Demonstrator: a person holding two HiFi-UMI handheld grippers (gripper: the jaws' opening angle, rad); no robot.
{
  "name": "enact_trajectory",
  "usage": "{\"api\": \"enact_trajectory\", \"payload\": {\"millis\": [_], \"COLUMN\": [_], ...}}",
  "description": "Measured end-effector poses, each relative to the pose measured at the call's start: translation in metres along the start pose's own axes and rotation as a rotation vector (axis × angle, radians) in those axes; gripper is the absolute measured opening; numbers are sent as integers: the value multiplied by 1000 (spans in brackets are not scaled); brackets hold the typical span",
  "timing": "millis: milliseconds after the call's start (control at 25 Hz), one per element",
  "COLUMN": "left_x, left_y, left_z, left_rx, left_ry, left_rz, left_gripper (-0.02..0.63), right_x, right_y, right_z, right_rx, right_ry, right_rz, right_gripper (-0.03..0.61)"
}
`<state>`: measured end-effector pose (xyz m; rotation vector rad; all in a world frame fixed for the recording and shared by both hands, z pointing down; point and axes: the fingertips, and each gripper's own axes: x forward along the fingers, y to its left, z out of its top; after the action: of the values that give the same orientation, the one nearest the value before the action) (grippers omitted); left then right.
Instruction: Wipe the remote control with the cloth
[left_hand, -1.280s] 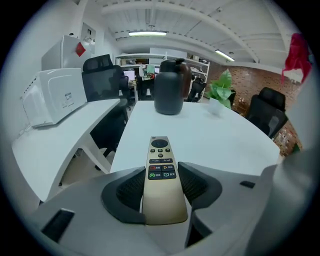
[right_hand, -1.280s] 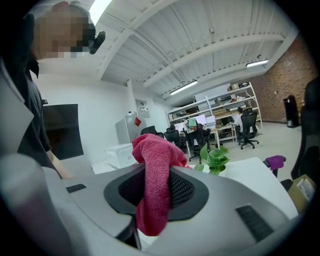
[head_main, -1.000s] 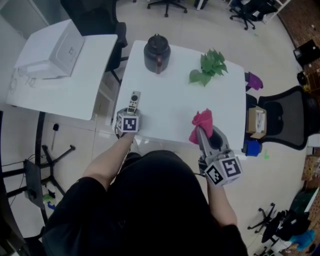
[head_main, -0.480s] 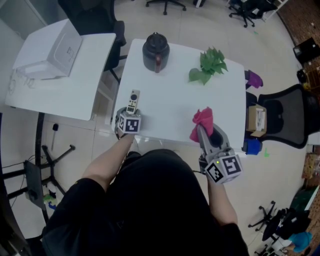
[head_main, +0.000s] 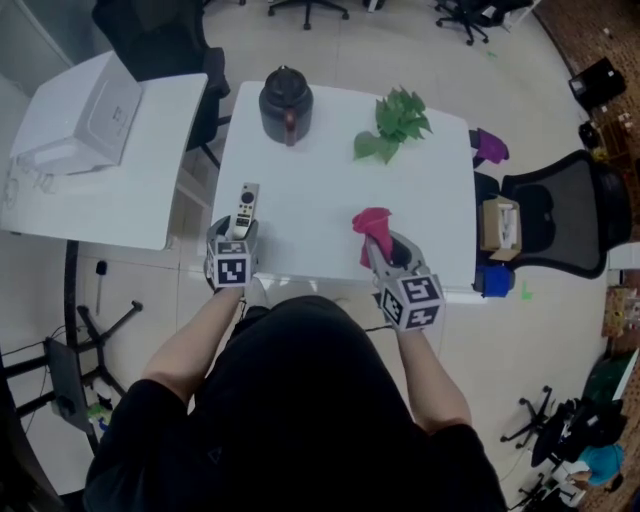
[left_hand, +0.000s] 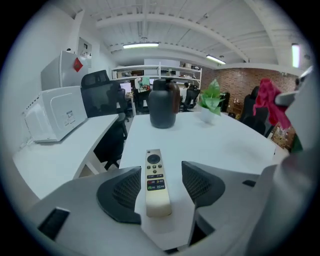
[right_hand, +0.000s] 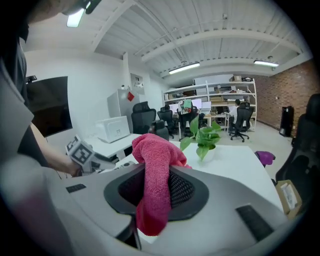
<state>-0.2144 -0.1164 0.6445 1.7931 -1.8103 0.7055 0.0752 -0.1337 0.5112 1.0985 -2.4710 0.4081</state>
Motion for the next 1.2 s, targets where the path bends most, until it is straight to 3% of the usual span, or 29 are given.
{"api": "enact_trajectory", "payload": {"millis": [320, 600, 880, 1000, 1120, 1200], "left_x": [-50, -77, -85, -85, -86, -88], "left_y": [-37, -63, -67, -69, -74, -80], "left_z": [58, 77, 80, 82, 88, 94], "left_rx": [25, 27, 74, 83, 83, 86], "left_ry": [-150, -189, -201, -211, -226, -242], "left_rz": [-119, -234, -236, -244, -258, -275], "left_gripper": [259, 259, 259, 259, 259, 259], "right_x": [75, 106, 115, 112, 100, 86], "right_y": [-44, -64, -63, -65, -68, -68], "right_z": [-85, -140, -150, -146, -134, -112], "right_rx": [-106, -167, -165, -158, -139, -112], "right_ry": [285, 505, 548, 538, 496, 408], "right_rz": [-122, -169, -162, -173, -186, -187], "right_gripper": [106, 110, 130, 167, 210, 210]}}
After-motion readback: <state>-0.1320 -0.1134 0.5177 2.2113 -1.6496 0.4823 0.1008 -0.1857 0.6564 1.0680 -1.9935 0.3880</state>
